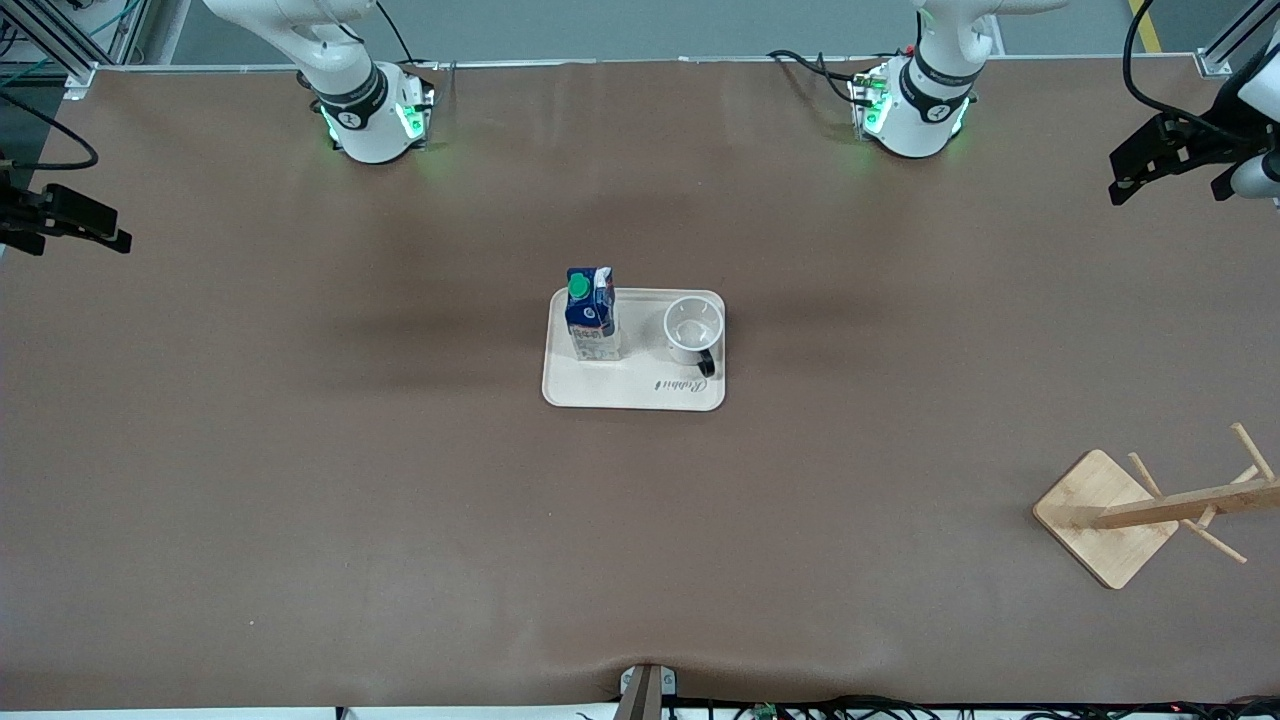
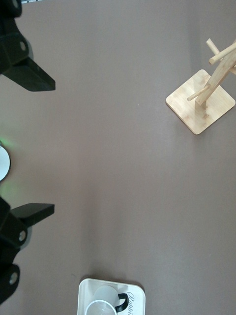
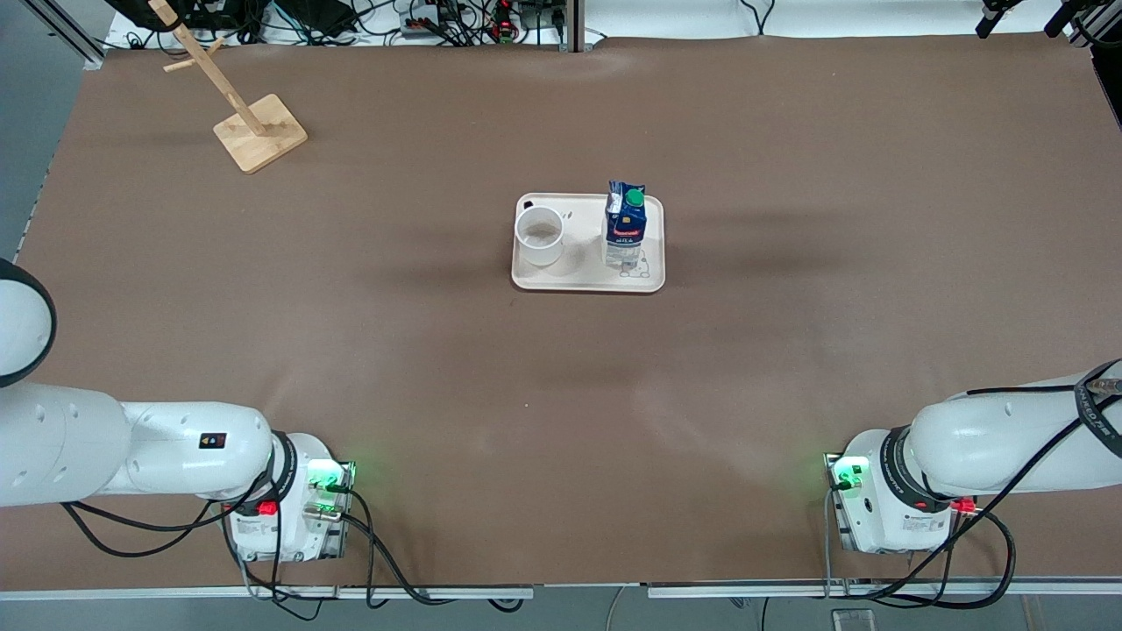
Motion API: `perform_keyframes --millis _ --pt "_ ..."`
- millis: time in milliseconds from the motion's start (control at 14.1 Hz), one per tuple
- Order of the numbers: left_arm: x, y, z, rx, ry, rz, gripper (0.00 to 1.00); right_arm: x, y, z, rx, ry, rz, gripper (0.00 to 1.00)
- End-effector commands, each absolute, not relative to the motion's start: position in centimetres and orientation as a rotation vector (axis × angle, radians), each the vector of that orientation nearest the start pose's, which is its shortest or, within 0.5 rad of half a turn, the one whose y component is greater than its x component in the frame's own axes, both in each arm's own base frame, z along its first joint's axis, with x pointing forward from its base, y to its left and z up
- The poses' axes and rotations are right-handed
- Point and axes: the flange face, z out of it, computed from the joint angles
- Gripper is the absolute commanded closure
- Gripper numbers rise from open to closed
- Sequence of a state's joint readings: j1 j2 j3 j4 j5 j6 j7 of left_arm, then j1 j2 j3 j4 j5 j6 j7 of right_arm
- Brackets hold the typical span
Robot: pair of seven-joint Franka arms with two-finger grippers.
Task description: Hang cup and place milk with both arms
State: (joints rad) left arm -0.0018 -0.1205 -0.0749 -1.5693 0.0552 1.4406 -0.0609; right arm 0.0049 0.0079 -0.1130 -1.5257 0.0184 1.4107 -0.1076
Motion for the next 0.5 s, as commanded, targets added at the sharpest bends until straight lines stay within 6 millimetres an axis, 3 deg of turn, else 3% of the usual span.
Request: perform_keyframes --millis 0,284,427 --pt "49.5 -4.0 68.7 -3.079 0.008 0.003 0.00 53.6 -5.8 63.0 -3.092 -0.012 0.183 0.00" --pt "49.9 -4.5 68.1 -3.078 -0.034 0.019 0.00 53.6 -5.8 63.0 -3.092 -0.010 0.186 0.00" --pt "50.0 -6.4 66.5 -3.069 -0.024 0.064 0.00 53.6 -5.9 63.0 -3.092 -0.010 0.185 0.00"
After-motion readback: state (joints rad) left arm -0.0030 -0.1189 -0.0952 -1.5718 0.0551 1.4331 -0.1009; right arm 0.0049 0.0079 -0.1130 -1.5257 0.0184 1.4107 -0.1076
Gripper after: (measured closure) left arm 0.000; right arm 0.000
